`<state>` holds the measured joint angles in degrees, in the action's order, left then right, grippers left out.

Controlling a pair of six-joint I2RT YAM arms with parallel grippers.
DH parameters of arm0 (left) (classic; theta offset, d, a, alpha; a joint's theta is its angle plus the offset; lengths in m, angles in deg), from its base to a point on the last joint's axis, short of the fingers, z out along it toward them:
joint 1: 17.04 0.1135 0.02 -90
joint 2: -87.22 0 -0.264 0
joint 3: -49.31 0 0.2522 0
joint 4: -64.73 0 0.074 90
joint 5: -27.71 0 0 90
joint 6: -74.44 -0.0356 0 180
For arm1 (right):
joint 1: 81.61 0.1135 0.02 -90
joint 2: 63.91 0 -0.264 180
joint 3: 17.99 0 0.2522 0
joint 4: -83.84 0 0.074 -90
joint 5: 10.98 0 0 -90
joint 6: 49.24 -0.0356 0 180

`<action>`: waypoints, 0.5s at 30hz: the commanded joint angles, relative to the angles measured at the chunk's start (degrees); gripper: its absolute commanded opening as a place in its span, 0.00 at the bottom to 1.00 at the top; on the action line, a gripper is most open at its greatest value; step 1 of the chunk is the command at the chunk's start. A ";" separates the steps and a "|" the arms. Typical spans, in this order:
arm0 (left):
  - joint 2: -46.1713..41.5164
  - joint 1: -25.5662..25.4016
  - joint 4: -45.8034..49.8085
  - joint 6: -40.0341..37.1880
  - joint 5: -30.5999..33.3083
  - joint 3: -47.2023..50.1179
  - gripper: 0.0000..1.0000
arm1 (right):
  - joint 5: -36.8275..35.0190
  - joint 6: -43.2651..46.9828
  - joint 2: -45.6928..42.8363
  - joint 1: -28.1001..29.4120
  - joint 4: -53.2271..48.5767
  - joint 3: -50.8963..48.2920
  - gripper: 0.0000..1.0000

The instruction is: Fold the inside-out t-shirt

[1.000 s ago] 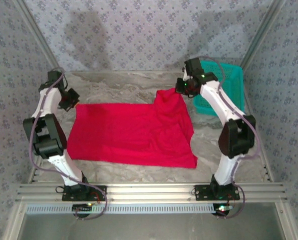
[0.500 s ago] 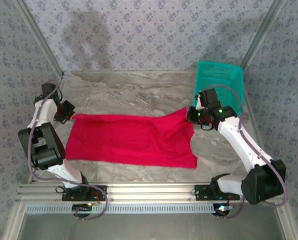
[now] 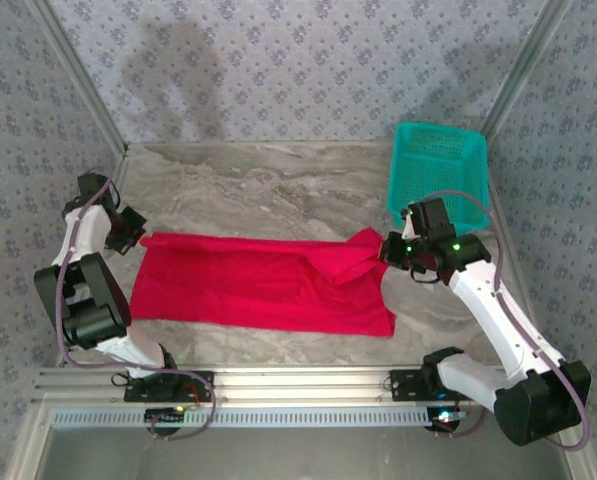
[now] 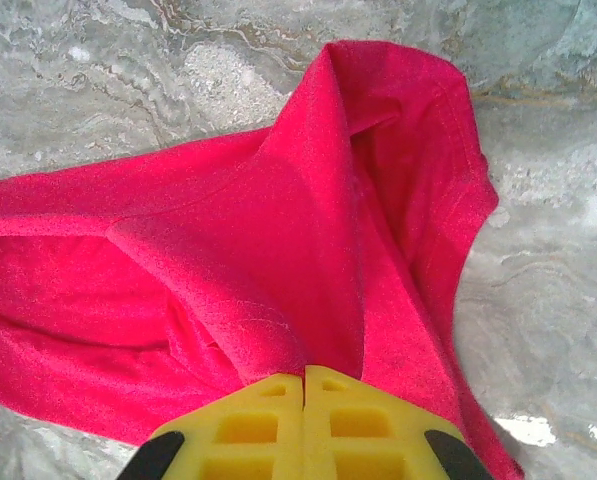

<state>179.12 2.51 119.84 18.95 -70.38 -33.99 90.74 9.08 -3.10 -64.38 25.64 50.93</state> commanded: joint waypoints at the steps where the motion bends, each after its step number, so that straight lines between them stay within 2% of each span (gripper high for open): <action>1: -2.41 0.58 0.61 -0.71 0.63 1.03 0.00 | 1.54 -2.50 -1.76 -0.27 -2.88 0.62 0.00; 15: -4.82 1.19 1.65 -0.79 1.15 3.80 0.00 | 1.37 -7.68 -10.23 0.01 -7.29 -5.57 0.00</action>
<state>176.67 3.23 120.47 18.95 -70.32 -30.47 91.53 3.76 -12.01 -64.38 20.91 46.16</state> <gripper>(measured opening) 0.039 0.066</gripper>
